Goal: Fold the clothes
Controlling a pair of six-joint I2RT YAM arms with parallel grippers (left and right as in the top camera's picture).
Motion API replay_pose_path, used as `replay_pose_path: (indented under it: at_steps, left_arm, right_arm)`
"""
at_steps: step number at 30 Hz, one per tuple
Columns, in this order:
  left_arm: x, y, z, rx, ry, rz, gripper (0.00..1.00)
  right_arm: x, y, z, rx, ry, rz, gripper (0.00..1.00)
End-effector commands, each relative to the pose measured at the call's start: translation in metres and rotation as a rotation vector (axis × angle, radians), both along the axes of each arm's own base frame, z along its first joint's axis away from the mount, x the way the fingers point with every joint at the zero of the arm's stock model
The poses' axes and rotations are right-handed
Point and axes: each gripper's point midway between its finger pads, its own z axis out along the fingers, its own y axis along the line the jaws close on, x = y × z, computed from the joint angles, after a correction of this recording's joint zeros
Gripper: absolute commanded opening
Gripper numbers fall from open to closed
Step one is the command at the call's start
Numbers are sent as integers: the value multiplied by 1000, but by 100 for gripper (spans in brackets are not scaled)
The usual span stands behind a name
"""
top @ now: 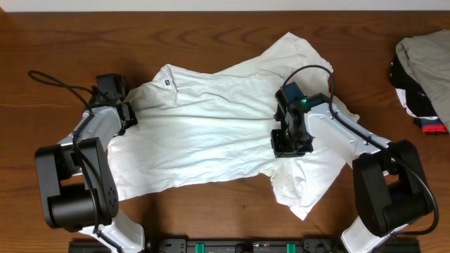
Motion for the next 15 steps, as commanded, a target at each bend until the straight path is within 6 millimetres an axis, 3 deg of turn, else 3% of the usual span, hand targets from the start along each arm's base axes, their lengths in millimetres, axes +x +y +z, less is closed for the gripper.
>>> replay_pose_path:
  at_steps: [1,4,9,15]
  left_arm:
    - [-5,37,46,205,-49,139,6]
    - [-11,45,63,254,-79,193,7]
    - [-6,38,96,211,-205,218,6]
    - [24,-14,138,-92,-422,76,10]
  right_arm:
    - [1,-14,-4,-60,8,-72,27]
    - [2,-17,-3,-62,11,-96,27]
    - [7,-19,-3,-57,2,-112,25]
    - [38,-15,20,19,-71,-128,34]
